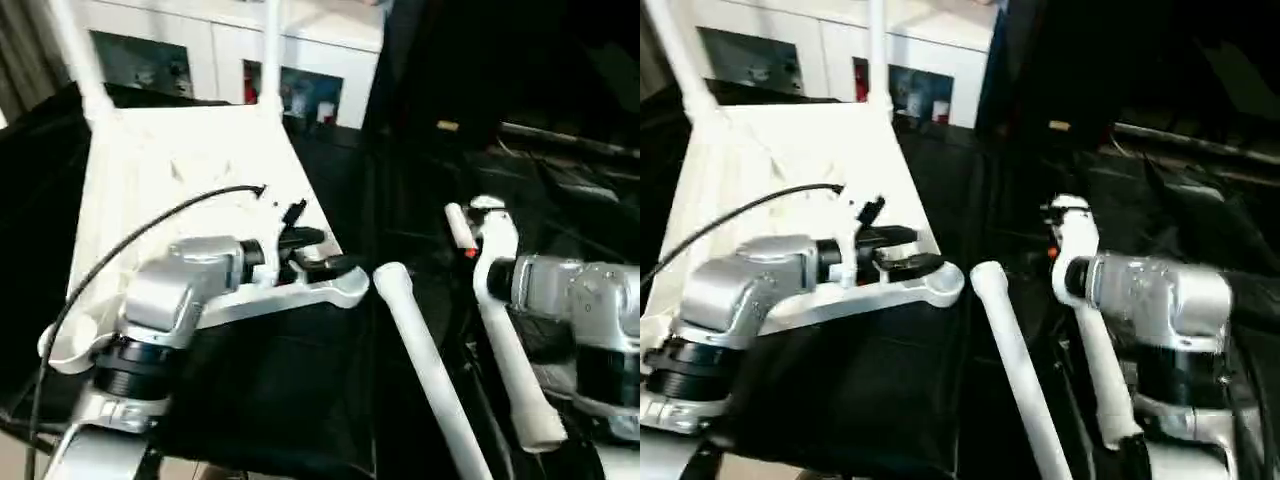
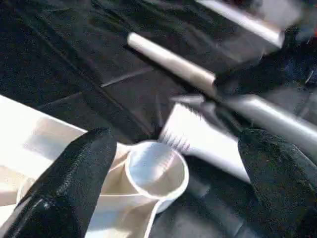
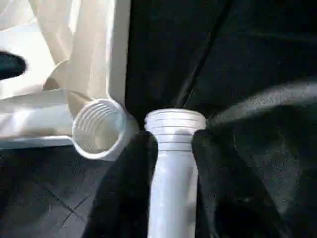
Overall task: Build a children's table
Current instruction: Insert table leg to table base
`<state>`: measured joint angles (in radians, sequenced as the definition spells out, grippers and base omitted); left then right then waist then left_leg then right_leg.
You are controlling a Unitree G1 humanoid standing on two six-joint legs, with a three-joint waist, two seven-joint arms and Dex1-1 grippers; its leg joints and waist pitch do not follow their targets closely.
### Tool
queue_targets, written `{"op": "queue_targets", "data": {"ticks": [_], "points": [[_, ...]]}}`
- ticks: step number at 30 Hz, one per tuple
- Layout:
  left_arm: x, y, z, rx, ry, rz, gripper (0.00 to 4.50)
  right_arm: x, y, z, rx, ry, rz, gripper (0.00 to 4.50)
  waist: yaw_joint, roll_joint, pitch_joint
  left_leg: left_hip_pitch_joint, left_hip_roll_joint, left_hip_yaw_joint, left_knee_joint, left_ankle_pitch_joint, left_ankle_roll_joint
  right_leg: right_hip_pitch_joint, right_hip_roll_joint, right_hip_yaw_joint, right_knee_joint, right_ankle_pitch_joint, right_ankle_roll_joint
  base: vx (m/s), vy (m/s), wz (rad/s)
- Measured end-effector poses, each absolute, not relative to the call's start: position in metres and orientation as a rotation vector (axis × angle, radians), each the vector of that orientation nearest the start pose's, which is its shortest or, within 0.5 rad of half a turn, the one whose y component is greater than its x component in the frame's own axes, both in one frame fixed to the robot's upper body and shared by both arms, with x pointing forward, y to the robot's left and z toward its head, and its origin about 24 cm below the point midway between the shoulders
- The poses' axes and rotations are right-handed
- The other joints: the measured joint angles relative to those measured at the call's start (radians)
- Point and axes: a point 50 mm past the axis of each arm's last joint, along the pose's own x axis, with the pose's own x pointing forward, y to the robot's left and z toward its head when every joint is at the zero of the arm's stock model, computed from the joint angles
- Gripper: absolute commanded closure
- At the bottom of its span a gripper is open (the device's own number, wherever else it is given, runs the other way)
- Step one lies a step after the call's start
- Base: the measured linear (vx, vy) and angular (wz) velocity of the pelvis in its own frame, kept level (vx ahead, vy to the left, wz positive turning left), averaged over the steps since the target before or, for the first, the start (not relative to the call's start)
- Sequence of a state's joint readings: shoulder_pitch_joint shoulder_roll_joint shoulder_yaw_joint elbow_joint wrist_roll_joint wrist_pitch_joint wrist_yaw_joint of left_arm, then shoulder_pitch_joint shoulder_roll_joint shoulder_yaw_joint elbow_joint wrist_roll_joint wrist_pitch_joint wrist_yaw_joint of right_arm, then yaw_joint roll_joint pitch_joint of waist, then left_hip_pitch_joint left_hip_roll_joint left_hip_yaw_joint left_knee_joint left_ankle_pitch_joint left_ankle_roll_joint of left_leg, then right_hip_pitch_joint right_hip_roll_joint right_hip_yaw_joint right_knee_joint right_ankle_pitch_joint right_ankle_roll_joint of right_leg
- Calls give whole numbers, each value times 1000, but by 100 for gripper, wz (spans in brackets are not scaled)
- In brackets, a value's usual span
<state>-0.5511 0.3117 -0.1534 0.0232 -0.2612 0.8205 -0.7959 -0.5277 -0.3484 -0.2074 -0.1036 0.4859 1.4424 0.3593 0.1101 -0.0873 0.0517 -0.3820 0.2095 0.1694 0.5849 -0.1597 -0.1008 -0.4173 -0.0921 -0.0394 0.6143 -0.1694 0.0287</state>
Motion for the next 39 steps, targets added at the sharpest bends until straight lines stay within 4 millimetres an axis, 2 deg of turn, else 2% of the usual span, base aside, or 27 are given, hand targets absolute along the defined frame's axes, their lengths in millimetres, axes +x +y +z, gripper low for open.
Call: {"op": "queue_targets", "data": {"ticks": [4,8,12,15,22,26,27,29,35,39], "points": [[304,120,112,199,433,-1009,0,281,-183,128,196,762,512,260,3,-1,0,0,0,0,0,0,0,1,0,0,0,0,1,0,0,0],[299,130,107,257,471,-1022,0,268,-192,128,156,805,531,227,7,-1,-1,-1,0,0,1,0,0,1,0,1,0,0,2,0,0,0],[290,125,110,300,471,-1105,0,252,-192,117,117,884,597,191,6,-1,-1,0,0,0,1,0,0,2,0,1,0,0,2,0,0,0],[285,126,107,316,493,-1139,0,248,-194,112,115,921,603,169,1,-1,-1,0,0,0,1,0,0,0,0,1,1,0,1,0,0,0],[277,121,104,332,517,-1208,0,234,-198,96,127,1017,634,123,2,-4,-2,-1,0,0,2,0,0,1,0,1,1,0,2,0,0,0],[275,117,104,330,516,-1237,0,231,-196,92,125,1038,646,96,2,-5,-3,-1,0,0,2,0,0,1,0,1,1,0,2,0,0,0],[274,117,104,331,518,-1240,0,228,-197,88,121,1054,643,71,3,-5,-3,-1,0,0,2,0,0,1,0,0,1,0,2,0,0,0],[274,119,104,337,525,-1238,0,225,-198,83,92,1088,641,64,3,-5,-3,-1,0,0,2,0,0,1,0,1,1,0,2,0,0,0],[273,118,102,341,531,-1244,0,226,-194,75,10,1105,611,9,1,-6,-3,-1,0,0,2,0,0,1,0,1,1,0,2,0,0,0],[273,117,102,342,533,-1245,0,227,-193,74,-2,1095,610,9,1,-7,-3,-1,0,0,2,0,0,1,0,0,1,0,2,0,0,0]]}}
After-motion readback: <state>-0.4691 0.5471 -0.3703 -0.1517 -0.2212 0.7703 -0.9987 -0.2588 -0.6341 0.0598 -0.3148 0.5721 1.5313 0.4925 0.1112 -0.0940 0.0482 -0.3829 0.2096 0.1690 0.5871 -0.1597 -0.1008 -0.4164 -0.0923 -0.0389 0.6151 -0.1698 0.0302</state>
